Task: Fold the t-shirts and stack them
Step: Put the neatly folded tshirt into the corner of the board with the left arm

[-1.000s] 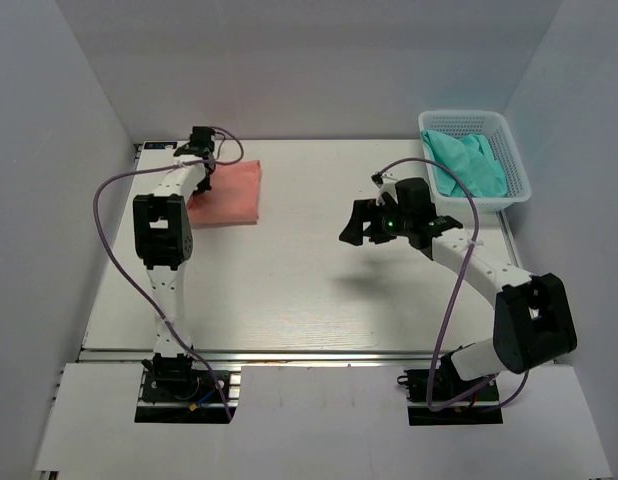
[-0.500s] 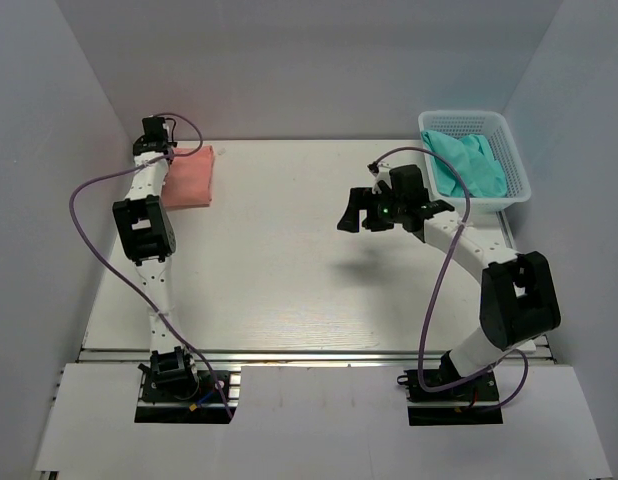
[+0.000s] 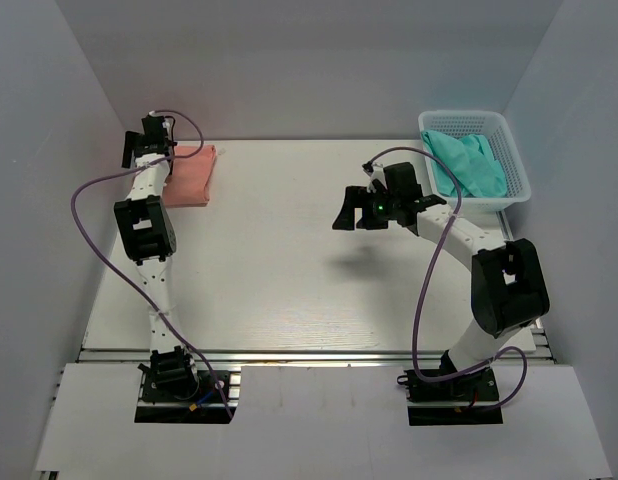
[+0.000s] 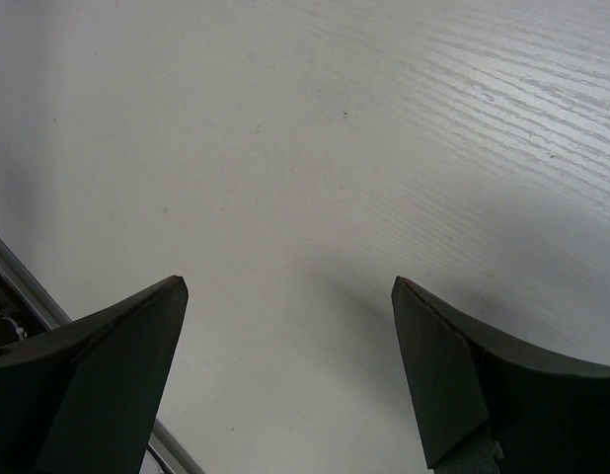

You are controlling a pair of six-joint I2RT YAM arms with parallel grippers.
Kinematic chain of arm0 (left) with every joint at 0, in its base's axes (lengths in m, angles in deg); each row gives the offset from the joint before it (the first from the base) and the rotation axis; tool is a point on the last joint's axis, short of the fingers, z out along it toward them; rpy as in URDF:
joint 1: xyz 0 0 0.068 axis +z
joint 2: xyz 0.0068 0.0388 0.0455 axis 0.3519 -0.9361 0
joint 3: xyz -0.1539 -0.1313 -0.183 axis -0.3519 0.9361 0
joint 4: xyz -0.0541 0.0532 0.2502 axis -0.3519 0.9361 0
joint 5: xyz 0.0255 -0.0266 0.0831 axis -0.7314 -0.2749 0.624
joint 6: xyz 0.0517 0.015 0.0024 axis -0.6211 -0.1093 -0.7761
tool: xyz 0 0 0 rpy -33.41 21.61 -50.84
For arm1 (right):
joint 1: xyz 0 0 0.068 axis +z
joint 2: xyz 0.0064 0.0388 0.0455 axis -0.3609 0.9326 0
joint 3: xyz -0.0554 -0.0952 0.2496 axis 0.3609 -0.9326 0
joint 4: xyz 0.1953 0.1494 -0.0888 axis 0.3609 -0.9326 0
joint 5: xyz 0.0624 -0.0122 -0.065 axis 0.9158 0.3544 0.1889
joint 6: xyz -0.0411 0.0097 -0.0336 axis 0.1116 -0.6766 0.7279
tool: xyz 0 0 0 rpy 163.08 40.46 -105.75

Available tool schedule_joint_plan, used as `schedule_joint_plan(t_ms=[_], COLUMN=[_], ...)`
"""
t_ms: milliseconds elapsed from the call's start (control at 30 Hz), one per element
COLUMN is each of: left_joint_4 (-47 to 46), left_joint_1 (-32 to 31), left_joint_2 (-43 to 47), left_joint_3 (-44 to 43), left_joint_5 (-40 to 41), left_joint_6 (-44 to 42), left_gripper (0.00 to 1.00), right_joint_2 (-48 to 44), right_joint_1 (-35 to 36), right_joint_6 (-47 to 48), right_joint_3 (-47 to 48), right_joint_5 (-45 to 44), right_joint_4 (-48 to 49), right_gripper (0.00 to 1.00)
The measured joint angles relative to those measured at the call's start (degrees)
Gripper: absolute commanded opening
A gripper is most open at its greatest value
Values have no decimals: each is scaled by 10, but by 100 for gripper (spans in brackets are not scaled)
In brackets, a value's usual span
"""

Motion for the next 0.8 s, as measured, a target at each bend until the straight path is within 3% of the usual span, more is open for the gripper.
schedule_joint_plan(t_ms=[200,367,533,600,800], left_joint_4=[25,61,24,-28,-144], left_joint_1=[-5,-8,-22,-39,-172], left_joint_2=[25,161,370,468,646], left_joint_3=[2,99,278,393,689], left_joint_5=[-3,-89,-187,-228,-314], left_joint_6=[35,104,212,259,348], left_gripper=[100,100,100,100,100], right_joint_2=[-1,-40,-118,-139,-205], right_joint_1=[0,0,0,0,-6], right_joint_6=[1,2,2,2,16], right_joint_3=[0,-24,-106,-136,-216], right_joint_5=[12,12,12,10,-23], right_joint_4=[1,22,70,80,98], right_gripper=[90,90,90,90,90])
